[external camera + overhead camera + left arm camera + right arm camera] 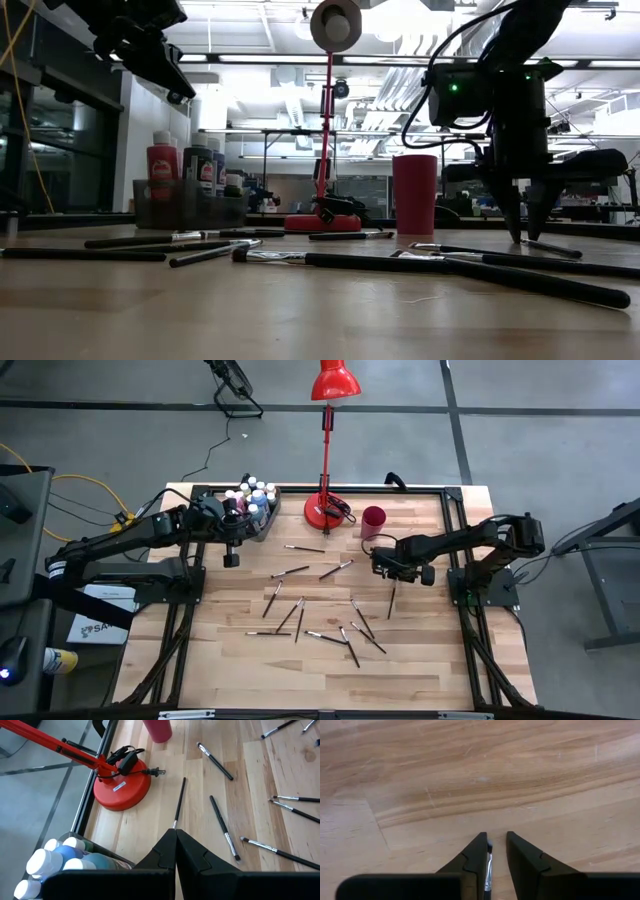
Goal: Pick & Place Paint Supplies
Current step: Put the paint brush into the cup
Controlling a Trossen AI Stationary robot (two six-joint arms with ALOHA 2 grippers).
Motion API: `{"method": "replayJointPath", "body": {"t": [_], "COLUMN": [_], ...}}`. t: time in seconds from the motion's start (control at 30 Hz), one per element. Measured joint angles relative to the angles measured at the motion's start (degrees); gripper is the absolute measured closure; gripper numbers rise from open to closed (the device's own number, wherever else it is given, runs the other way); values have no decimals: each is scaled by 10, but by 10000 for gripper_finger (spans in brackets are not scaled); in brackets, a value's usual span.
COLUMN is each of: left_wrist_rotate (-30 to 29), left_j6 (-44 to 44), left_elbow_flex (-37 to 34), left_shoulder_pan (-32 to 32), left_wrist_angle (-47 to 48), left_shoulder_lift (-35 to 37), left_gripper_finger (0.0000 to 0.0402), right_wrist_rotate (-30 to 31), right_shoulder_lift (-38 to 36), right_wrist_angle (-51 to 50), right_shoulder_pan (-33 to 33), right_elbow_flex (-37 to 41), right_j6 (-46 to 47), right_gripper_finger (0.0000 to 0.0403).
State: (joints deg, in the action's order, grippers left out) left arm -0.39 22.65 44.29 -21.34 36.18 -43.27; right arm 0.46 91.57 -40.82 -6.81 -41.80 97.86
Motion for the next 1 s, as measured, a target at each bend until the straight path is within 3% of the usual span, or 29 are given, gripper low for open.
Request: {"method": "replayJointPath", "body": {"t": [0.13,0.37,0.67,1.0], "left_wrist_rotate": [0,0,0,0], "left_j6": [0,0,0,0], "left_elbow_flex": [0,0,0,0], "left_shoulder_pan": [0,0,0,0], "left_wrist_angle": [0,0,0,0], "left_shoulder_lift": [0,0,0,0], "left_gripper_finger": [402,402,402,402], "right_wrist_rotate": [-2,-8,7,157], "right_shoulder_lift": [0,0,-17,-114], "right_wrist_angle": [0,1,2,-22], "right_shoulder_pan": [0,0,1,2], "right_elbow_flex": [0,0,0,-48], "right_j6": [0,0,0,-47], "right_gripper_finger": [347,395,399,400]}}
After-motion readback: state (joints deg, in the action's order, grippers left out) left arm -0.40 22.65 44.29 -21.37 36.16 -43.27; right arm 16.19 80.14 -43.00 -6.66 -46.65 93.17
